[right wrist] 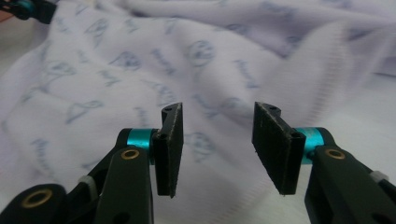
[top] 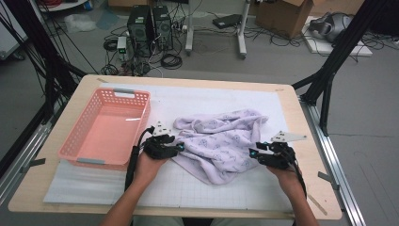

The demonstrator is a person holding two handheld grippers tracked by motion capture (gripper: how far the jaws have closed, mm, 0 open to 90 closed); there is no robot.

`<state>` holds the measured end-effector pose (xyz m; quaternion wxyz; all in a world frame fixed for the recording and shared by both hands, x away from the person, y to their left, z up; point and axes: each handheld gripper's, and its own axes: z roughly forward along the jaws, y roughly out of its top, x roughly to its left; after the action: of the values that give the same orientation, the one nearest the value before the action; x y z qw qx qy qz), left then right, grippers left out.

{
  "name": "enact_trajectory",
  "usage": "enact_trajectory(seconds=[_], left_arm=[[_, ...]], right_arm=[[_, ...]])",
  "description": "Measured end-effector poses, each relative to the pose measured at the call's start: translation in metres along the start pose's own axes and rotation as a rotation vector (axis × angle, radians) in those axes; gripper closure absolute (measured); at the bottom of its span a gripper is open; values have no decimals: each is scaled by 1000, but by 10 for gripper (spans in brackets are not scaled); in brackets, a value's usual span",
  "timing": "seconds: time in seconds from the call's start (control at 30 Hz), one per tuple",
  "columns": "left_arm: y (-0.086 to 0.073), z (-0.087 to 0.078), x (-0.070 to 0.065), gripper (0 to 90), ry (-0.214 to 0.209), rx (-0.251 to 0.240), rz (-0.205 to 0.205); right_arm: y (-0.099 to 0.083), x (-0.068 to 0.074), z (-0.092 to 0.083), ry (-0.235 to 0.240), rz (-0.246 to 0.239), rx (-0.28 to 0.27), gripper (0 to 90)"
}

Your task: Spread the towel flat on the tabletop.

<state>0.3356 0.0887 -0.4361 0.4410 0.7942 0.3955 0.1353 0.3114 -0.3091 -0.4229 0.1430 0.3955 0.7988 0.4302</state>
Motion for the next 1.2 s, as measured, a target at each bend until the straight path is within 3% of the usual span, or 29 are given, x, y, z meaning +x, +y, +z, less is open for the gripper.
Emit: enact_trajectory(seconds=[0.1,0.17,0.2,0.23,0.27,0.33,0.43,0.53,0.6,0.67,0.77,0.83,0.93,0.97,1.0,1.03,1.1,1.13,1.2], left_arm=[[-1,7,-7,425,-41,50,23],[-3,13,-13,450,-30,80,47],[-3,14,-16,507,4,81,90],[-3,14,-17,601,6,80,102],[-1,13,-17,753,2,72,101],[4,12,-16,799,31,51,115],[12,13,-9,802,59,1,69],[20,21,-1,802,63,-13,33],[24,27,2,802,82,-5,52],[26,31,4,802,112,-45,61],[27,39,9,804,146,-38,59],[26,42,10,803,146,-53,50],[26,44,8,766,145,-62,33],[26,42,8,730,139,-57,24],[26,40,8,637,133,-55,12],[26,37,8,562,125,-56,4],[25,29,5,508,107,-70,15],[23,23,3,480,100,-75,30],[19,16,-1,463,81,-93,33]], right_arm=[[0,11,12,20,-51,64,521],[-3,16,26,2,-79,136,532],[-5,17,31,-11,-90,160,557],[-5,17,32,-20,-101,139,683],[-4,17,32,-28,-101,144,821],[1,12,31,-30,-95,162,880],[11,1,29,-73,-62,86,883],[22,-10,33,-129,-47,51,885],[31,-18,39,-177,-48,17,886],[39,-25,46,-221,-50,-14,887],[50,-35,59,-280,-39,-48,888],[57,-39,68,-325,-35,-53,889],[66,-40,79,-378,-6,-56,887],[67,-40,81,-364,12,-61,877],[67,-39,82,-354,17,-71,857],[67,-38,81,-344,24,-68,795],[67,-37,72,-284,49,-56,680],[67,-36,67,-281,45,-56,653],[64,-31,45,-265,59,-123,645]])
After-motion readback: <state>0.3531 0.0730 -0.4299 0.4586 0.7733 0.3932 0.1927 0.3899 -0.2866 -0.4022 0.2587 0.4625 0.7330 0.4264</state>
